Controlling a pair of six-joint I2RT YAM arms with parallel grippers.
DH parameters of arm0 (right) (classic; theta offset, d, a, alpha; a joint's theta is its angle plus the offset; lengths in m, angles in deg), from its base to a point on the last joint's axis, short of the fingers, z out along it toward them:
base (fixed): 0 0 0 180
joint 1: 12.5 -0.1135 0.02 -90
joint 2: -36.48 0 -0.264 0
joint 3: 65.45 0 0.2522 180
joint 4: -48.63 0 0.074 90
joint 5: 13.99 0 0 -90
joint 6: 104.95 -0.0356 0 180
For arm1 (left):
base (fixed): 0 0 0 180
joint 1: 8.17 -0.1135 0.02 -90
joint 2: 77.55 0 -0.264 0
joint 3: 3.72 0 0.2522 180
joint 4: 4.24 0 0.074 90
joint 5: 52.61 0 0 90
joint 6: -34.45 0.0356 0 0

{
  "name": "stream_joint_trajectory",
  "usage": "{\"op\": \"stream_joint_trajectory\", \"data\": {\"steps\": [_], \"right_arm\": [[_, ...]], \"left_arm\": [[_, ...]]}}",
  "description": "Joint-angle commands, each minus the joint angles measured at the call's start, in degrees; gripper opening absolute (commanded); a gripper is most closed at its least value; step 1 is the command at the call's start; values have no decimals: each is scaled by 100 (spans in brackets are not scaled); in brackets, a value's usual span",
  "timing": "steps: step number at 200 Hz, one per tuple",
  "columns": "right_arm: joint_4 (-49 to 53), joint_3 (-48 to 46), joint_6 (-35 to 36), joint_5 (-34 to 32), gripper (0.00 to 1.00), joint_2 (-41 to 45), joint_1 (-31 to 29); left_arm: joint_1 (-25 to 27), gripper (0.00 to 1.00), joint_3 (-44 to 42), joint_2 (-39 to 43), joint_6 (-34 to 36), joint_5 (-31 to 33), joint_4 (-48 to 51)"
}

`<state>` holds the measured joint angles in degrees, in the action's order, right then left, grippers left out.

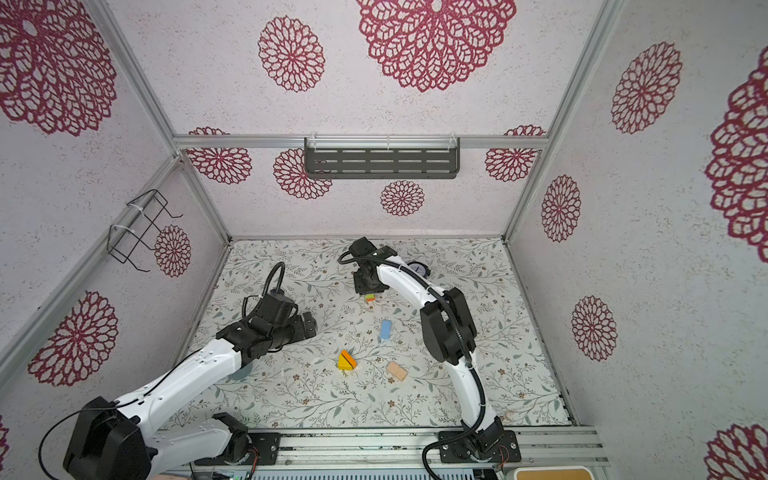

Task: Build the wood block tower
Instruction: 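Lower the F cube onto the H cube with the right gripper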

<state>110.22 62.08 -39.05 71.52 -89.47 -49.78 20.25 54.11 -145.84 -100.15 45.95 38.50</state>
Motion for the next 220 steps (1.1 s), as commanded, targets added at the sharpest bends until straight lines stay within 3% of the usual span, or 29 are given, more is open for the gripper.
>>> {"op": "stream_joint_trajectory", "data": {"steps": [1, 220], "right_arm": [[81, 211, -64, -118, 35, 1, 35], [-24, 234, 33, -56, 35, -78, 87]], "left_arm": [[-51, 97, -66, -58, 38, -10, -146], [-158, 97, -30, -167, 39, -117, -154]]}}
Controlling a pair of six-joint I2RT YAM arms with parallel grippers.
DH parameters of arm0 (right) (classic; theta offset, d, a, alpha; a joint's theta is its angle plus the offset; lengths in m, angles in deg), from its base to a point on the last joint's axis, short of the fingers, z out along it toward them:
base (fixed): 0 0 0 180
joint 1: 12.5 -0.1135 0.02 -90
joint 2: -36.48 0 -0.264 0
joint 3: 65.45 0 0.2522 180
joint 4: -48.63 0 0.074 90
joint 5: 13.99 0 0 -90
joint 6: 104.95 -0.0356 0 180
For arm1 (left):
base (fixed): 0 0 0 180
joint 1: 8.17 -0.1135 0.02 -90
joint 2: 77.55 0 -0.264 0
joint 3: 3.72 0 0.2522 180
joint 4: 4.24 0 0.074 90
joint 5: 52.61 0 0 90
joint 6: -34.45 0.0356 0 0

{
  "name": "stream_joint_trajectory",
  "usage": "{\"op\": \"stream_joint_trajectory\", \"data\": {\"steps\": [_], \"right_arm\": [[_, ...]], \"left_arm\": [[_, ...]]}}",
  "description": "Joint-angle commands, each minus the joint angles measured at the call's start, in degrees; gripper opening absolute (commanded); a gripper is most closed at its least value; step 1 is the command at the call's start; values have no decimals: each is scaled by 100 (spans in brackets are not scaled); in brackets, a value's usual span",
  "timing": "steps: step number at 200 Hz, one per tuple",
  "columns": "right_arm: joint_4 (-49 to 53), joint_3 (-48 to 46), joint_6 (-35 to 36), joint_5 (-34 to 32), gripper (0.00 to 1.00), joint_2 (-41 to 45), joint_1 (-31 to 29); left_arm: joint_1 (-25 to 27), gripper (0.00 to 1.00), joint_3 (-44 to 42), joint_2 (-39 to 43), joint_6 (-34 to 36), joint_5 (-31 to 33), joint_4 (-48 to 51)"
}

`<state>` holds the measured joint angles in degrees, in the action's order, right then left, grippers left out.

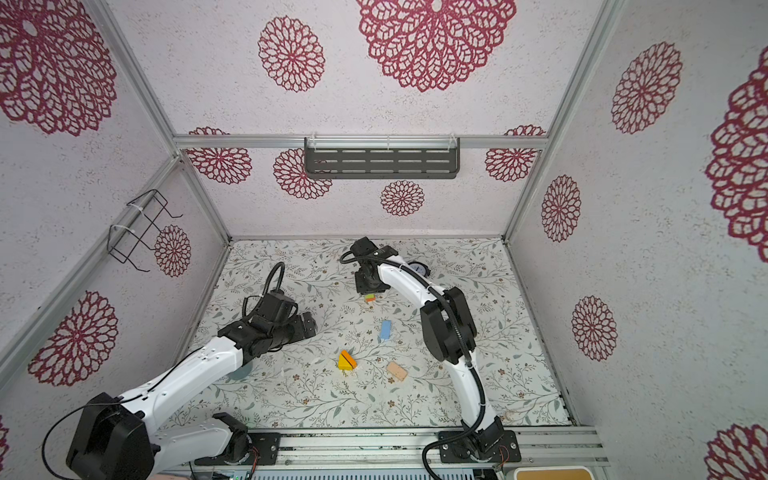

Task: Build the wood block tower
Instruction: 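Lower the F cube onto the H cube with the right gripper, then open the right gripper and lift it off the F cube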

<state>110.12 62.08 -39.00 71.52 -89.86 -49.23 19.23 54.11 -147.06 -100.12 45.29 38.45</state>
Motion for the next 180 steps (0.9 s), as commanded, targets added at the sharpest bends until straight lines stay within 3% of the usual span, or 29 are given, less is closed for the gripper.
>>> {"op": "stream_joint_trajectory", "data": {"steps": [1, 106, 180], "right_arm": [[-11, 242, 26, -58, 35, -44, 33], [79, 340, 41, -91, 35, -103, 34], [114, 338, 67, -105, 50, -62, 24]], "left_arm": [[-57, 97, -30, -44, 32, -52, -150], [-79, 97, -48, -68, 26, -95, -177], [-90, 97, -48, -45, 63, -134, -160]]}}
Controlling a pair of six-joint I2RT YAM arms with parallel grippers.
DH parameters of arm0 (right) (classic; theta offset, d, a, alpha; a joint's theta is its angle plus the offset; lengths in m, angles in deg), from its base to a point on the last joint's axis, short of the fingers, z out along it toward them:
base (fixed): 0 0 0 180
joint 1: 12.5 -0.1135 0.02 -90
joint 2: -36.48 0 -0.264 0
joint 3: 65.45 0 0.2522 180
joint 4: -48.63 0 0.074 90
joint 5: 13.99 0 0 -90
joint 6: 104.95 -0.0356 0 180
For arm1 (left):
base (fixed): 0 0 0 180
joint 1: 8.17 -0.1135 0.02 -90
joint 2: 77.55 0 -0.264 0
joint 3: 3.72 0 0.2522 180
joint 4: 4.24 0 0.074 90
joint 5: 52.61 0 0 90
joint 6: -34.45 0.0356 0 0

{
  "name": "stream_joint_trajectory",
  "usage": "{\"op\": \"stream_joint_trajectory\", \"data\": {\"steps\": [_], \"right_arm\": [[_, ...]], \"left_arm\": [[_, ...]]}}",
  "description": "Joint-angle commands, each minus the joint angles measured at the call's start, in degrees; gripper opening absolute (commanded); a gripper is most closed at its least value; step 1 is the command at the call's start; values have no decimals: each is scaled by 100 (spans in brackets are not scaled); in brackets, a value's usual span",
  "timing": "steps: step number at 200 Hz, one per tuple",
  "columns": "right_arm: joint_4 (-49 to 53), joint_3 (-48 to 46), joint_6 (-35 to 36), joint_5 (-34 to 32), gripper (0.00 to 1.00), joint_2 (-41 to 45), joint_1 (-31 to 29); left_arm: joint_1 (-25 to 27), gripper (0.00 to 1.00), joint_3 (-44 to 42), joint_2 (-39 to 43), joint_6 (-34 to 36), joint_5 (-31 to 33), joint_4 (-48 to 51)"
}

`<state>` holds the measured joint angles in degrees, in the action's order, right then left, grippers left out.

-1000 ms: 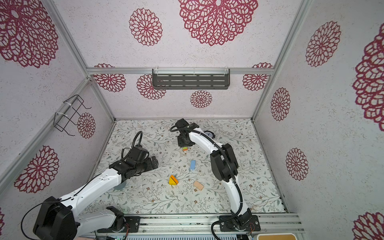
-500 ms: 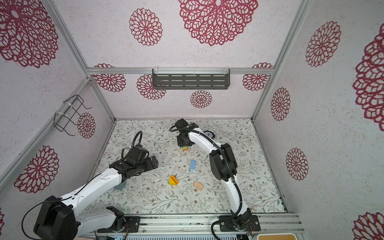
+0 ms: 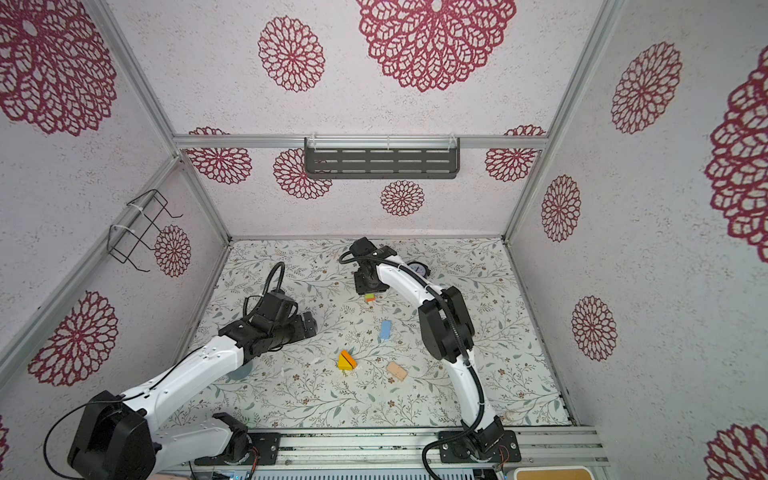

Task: Build the wood block tower
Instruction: 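Open the right gripper and lift it off the F cube, then withdraw the right gripper while the left gripper moves to the light blue block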

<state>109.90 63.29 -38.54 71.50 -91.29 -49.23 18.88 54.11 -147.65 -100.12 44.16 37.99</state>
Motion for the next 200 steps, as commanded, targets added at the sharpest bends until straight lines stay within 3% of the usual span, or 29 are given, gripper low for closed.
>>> {"op": "stream_joint_trajectory", "data": {"steps": [1, 65, 100, 137, 162, 189, 200], "right_arm": [[140, 218, 22, -102, 50, 78, 25], [63, -82, 52, -85, 51, 577, -1], [-253, -957, 92, -46, 50, 1426, 8], [-537, -2195, 118, -108, 49, 2417, 26], [-848, -3198, 92, -83, 49, 3082, 88], [-1188, -4135, 39, 34, 48, 3653, 204], [-1279, -4458, 22, 38, 48, 3878, 257]], "left_arm": [[-53, 97, -53, 14, 63, -23, -109], [-44, 97, -24, 153, 11, -146, -48], [67, 98, 156, 131, 6, -199, 92], [564, 99, 549, -149, 80, 86, 487], [996, 93, 728, -486, -31, 211, 642], [1446, 73, 840, -840, -194, 383, 675], [1575, 70, 936, -985, -260, 449, 719]]}}
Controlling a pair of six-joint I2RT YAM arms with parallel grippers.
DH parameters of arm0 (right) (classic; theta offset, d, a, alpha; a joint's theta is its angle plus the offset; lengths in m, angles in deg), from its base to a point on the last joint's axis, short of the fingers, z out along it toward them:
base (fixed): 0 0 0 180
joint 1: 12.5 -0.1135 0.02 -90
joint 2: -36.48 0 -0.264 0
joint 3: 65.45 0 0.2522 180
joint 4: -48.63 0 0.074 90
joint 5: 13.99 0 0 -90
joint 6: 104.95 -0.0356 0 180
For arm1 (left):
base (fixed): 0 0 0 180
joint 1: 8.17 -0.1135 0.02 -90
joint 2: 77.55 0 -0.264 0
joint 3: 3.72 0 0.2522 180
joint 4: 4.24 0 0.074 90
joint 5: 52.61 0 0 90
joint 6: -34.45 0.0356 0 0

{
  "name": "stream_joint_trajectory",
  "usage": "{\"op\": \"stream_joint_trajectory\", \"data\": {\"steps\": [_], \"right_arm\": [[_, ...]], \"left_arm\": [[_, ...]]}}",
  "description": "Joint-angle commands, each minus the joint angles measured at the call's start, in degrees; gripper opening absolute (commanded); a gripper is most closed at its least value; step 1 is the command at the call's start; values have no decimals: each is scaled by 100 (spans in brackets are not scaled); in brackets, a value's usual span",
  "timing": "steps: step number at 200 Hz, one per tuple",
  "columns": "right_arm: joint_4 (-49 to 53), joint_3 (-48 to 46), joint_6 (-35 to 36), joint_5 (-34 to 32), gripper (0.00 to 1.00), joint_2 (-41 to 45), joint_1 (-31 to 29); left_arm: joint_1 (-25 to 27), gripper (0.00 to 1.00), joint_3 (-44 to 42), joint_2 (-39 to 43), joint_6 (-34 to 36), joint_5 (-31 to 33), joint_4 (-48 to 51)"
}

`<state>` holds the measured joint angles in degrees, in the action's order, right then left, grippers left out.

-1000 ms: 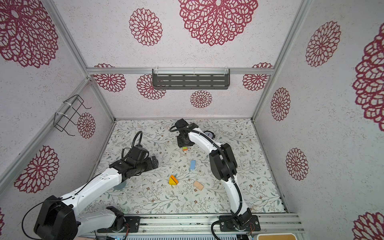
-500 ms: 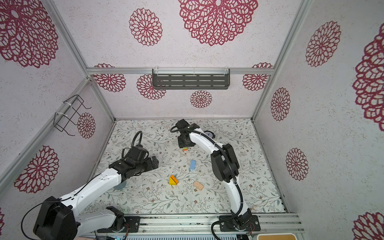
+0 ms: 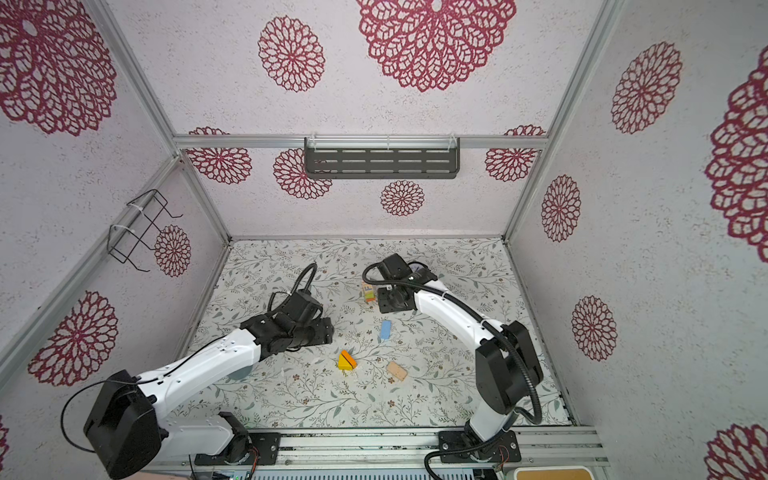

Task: Build the wood block tower
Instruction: 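Withdraw the right gripper while the left gripper moves to the light blue block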

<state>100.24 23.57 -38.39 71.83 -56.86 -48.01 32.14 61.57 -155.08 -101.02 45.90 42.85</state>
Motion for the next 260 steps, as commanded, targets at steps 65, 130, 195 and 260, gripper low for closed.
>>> {"op": "stream_joint_trajectory", "data": {"steps": [65, 130, 195, 260], "right_arm": [[-982, -2042, -98, 542, 52, 1517, 1034], [-2005, -3439, -257, 1830, 64, 2792, 2550], [-2598, -3859, -536, 2375, 68, 3147, 3282], [-2989, -3959, -697, 2743, 62, 2912, 3322]], "left_arm": [[690, 77, 1801, -1634, -61, 603, 737], [922, 77, 3856, -3433, 201, 413, 1291], [992, 77, 5134, -4757, 249, 304, 1651], [1013, 72, 5416, -5165, 293, 275, 1459]]}}
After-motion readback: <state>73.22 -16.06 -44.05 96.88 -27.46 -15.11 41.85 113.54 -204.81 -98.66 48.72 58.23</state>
